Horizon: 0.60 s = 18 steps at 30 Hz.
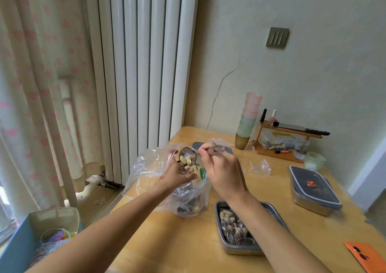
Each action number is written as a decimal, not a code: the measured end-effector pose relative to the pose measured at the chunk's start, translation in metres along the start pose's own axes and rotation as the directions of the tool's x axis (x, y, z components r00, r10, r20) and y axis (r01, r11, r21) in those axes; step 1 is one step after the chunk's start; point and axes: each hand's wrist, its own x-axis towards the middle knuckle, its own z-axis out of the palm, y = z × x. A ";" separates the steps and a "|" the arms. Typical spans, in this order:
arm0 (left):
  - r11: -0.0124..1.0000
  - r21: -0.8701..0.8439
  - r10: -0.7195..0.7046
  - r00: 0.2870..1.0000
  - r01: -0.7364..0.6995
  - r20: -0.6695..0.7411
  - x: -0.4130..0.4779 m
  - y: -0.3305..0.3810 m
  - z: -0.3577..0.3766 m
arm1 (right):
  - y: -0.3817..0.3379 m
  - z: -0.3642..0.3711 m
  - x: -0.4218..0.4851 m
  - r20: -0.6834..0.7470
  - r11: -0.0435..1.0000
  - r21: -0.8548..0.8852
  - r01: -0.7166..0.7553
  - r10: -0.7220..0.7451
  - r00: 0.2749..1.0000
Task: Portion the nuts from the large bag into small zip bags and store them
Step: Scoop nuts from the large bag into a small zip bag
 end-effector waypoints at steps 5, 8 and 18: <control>0.998 -0.048 -0.045 0.999 0.046 0.024 0.000 0.001 -0.001 | 0.000 0.001 -0.002 -0.006 0.999 -0.029 0.020 -0.021 1.000; 0.999 -0.017 -0.027 1.000 0.027 -0.005 0.003 -0.004 -0.003 | 0.000 0.000 -0.002 0.022 0.998 -0.010 0.061 -0.060 0.998; 1.000 -0.022 0.008 0.998 -0.010 -0.056 0.007 -0.016 -0.003 | 0.004 0.003 -0.005 0.004 0.999 -0.005 0.035 -0.035 0.999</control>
